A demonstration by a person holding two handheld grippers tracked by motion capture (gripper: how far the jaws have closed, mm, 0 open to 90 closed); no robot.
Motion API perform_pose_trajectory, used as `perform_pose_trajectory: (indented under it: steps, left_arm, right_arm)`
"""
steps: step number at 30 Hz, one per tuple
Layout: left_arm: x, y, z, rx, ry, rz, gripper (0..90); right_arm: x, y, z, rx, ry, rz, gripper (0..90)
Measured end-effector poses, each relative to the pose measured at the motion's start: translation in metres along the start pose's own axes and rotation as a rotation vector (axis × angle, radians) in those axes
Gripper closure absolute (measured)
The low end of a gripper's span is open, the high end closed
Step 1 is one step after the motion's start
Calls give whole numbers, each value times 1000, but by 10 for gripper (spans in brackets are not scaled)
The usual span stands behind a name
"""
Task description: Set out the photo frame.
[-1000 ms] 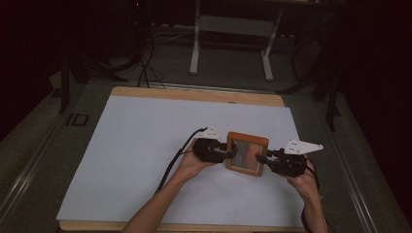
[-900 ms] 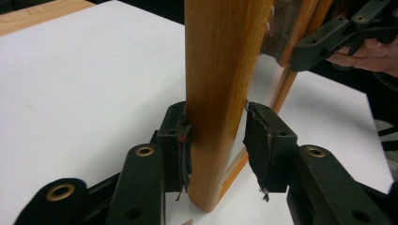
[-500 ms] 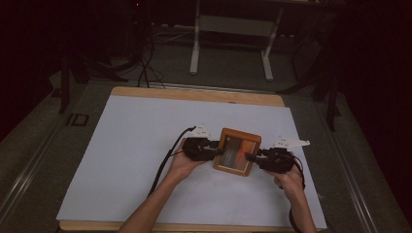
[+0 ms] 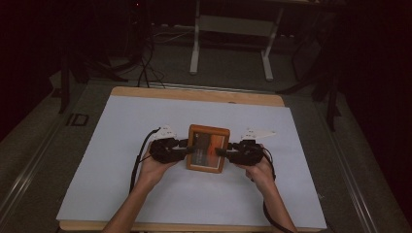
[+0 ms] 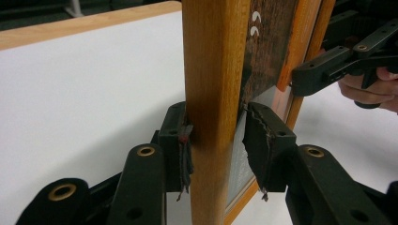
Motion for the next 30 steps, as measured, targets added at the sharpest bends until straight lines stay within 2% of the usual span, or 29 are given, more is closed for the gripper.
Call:
perform_pose_trajectory:
  steps: [3, 10, 22, 30]
  left_arm:
    - [-3, -7, 0, -20, 7, 1, 615]
    - [-3, -17, -2, -54, 31, 8, 612]
    - [-1, -16, 2, -84, 49, 5, 617]
    - [3, -17, -2, -101, 51, 16, 617]
  right_arm:
    - [6, -1, -4, -4, 6, -10, 605]
    - [17, -6, -4, 24, 20, -17, 600]
    - [18, -7, 0, 46, 29, -6, 585]
    - [20, -9, 4, 66, 26, 16, 585]
Point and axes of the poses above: each handheld gripper's, and its own axes: x roughly forward along the jaws, y roughly out of its top, z roughly to its right, the point moved 2 cm from there along x, roughly forward along the jaws, and after that the axes turned 5 degrees about -z, right-handed, at the moved point
